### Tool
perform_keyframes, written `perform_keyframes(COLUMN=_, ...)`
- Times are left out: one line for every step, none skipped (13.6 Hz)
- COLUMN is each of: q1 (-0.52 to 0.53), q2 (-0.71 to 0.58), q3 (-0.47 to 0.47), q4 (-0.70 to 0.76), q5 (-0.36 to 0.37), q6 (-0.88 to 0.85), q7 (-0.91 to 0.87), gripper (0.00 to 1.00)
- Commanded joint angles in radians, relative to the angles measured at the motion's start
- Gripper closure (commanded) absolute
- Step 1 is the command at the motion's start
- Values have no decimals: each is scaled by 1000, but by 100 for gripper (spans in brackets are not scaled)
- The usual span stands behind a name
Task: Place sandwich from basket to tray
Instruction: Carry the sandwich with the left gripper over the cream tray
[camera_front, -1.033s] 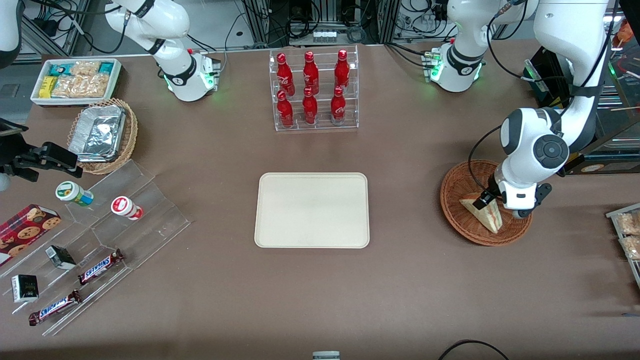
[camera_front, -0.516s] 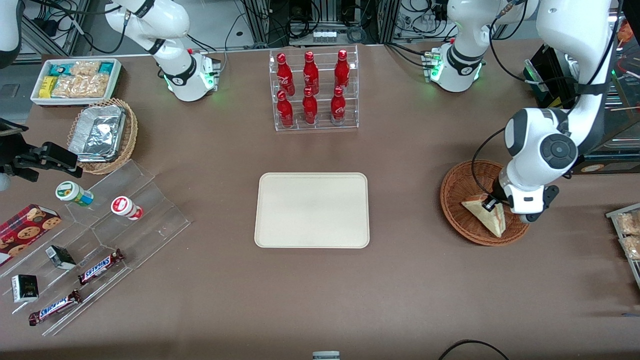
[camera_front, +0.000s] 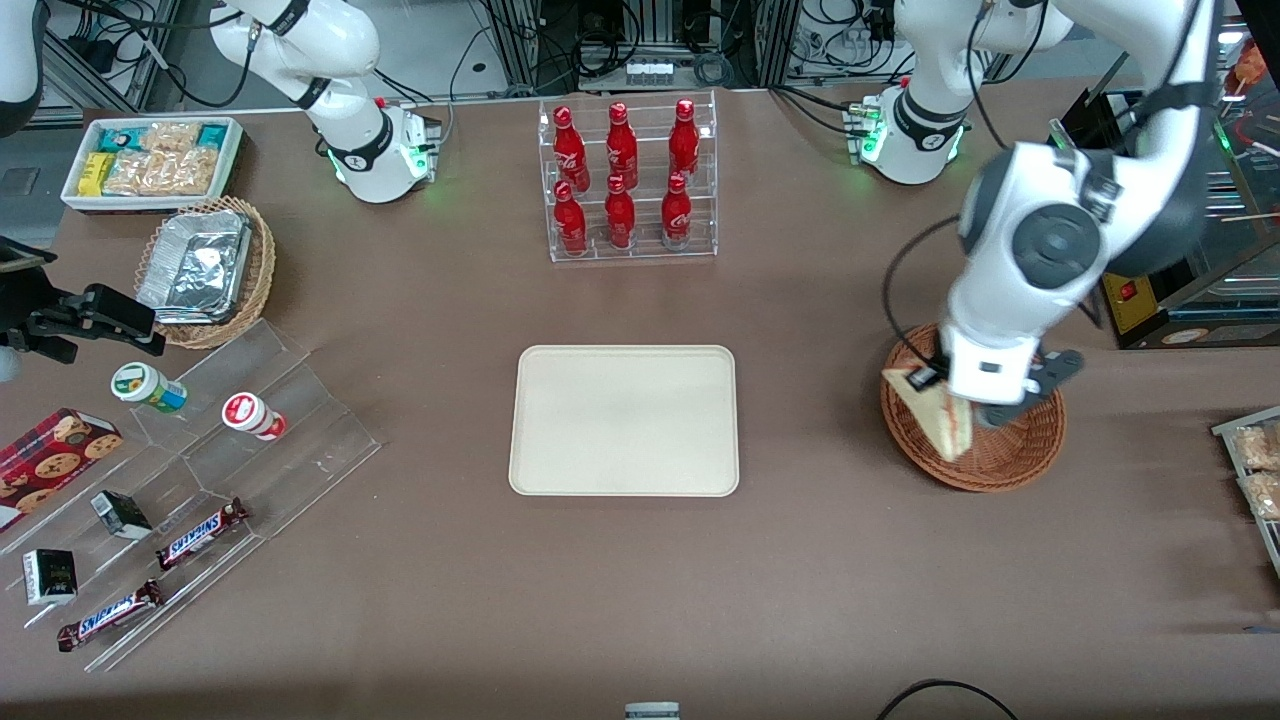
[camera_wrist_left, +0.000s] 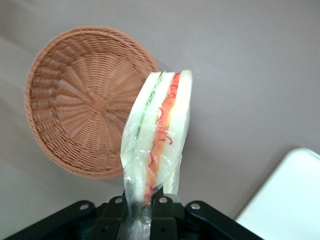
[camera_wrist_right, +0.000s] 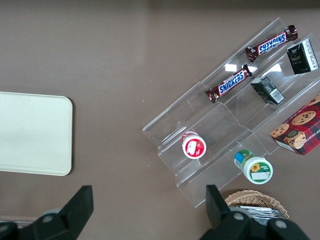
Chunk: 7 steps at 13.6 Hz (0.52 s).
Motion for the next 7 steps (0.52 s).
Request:
perform_keyframes(q1=-97, q2=19, q3=10, q4=48, q5=12, q6=-11, q7=26, gripper=90)
perform_keyframes(q1=-140, q2=28, q3=10, q4=57, q5=10, q6=-11, q7=26, gripper=90)
perform_keyframes(q1=-178, q2=38, q3=10, q4=62, q5=12, q6=1, q7=29, gripper=90)
perform_keyframes(q1=-198, q2=55, q3=8, q4=62, q5=10, q6=33, q7=42, gripper=90)
perform_keyframes(q1=-221, q2=77, q3=4, q4=65, q5=1, q6=61, q7=80, gripper=90)
perform_keyframes(q1=-250, q2=113, q3=4, q4=80, q5=0, q6=79, q7=87, gripper=90)
perform_keyframes(q1=-279, q2=149, q3=4, q4=90, q5=1, q6=92, q7=88, gripper=90)
